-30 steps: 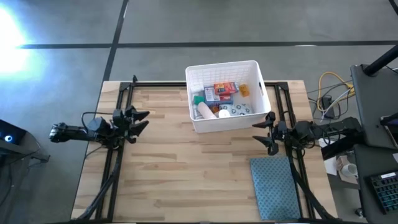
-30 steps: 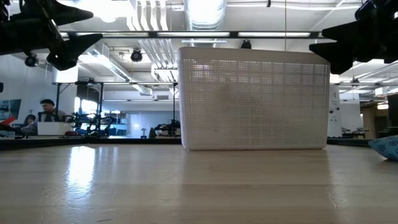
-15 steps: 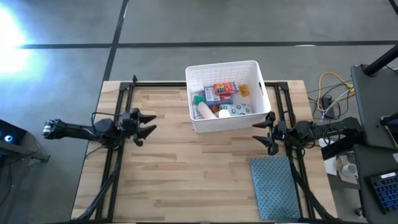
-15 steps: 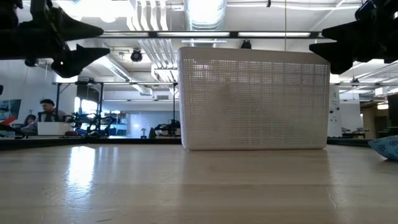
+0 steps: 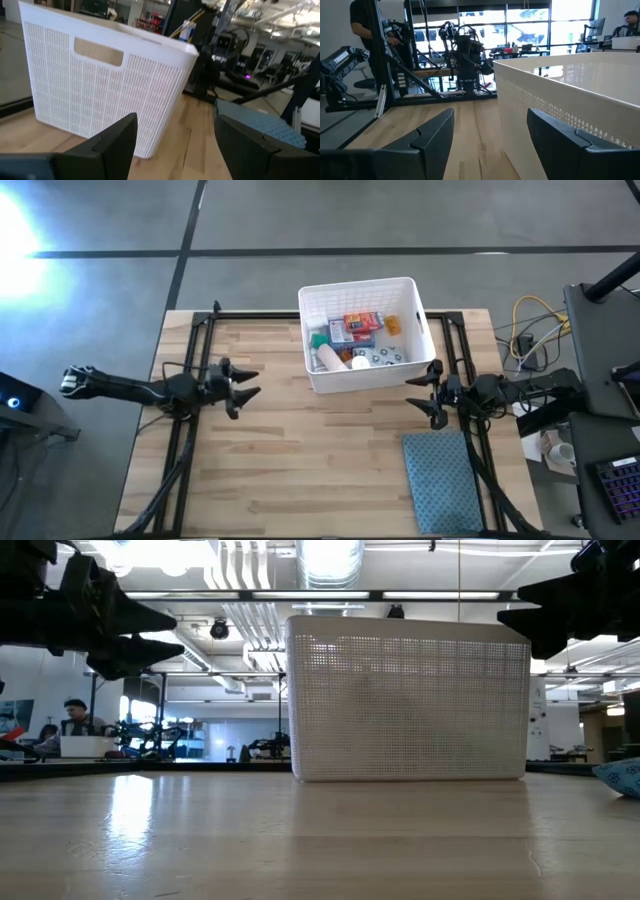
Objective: Pick & place medical supplies in basket/bin
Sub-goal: Return to Home Position
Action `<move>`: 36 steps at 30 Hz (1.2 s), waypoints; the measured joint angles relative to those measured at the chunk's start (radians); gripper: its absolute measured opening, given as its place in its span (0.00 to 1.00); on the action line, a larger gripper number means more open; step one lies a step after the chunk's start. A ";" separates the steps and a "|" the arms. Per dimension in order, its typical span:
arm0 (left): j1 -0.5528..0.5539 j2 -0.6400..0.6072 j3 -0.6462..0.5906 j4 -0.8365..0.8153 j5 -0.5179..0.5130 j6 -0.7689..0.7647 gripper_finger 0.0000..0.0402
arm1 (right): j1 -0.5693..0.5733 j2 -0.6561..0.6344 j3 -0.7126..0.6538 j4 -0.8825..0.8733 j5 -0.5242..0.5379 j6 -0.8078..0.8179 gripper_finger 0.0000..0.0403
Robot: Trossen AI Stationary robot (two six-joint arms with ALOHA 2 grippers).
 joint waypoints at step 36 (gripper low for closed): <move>0.000 0.241 0.000 0.000 0.000 0.000 0.61 | 0.000 -0.001 0.000 0.000 0.000 -0.001 0.60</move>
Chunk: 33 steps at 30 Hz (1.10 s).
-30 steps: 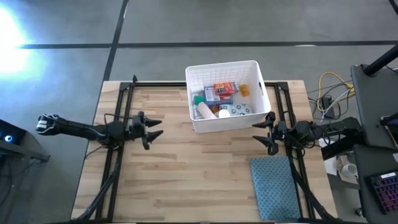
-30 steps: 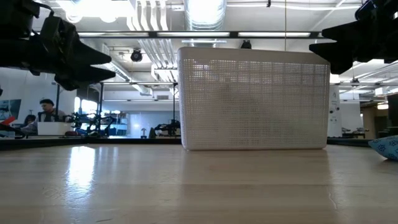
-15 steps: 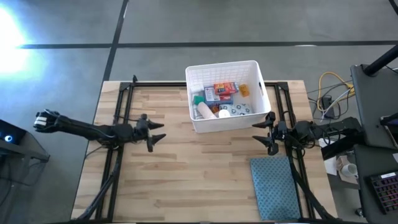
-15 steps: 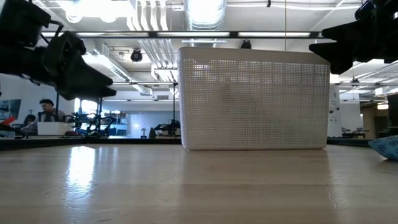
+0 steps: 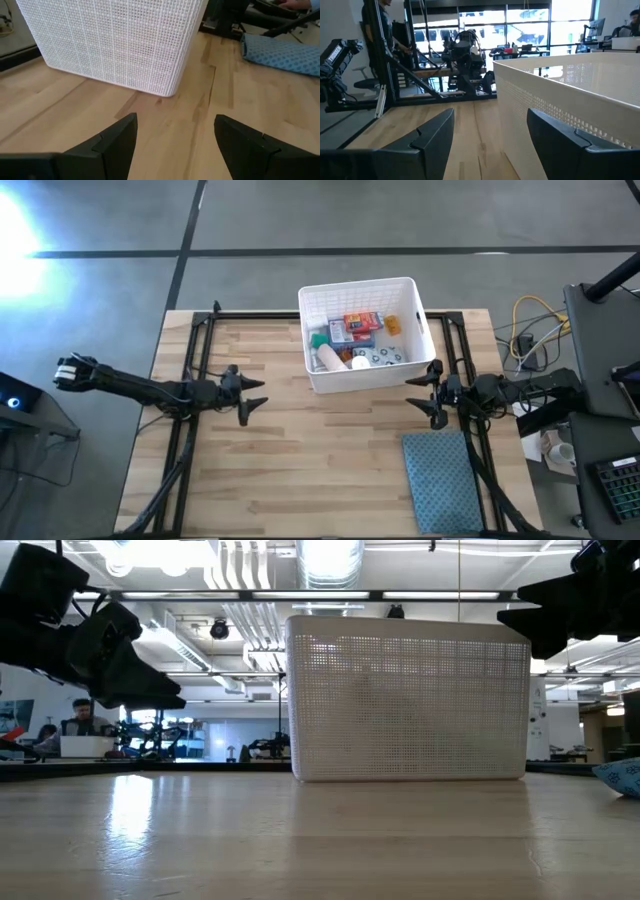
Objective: Pick & place medical supplies in basket/bin
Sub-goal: Return to Home Position
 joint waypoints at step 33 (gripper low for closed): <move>0.000 0.034 0.000 0.000 0.000 0.000 0.61 | 0.000 0.001 0.000 0.000 0.000 0.000 0.60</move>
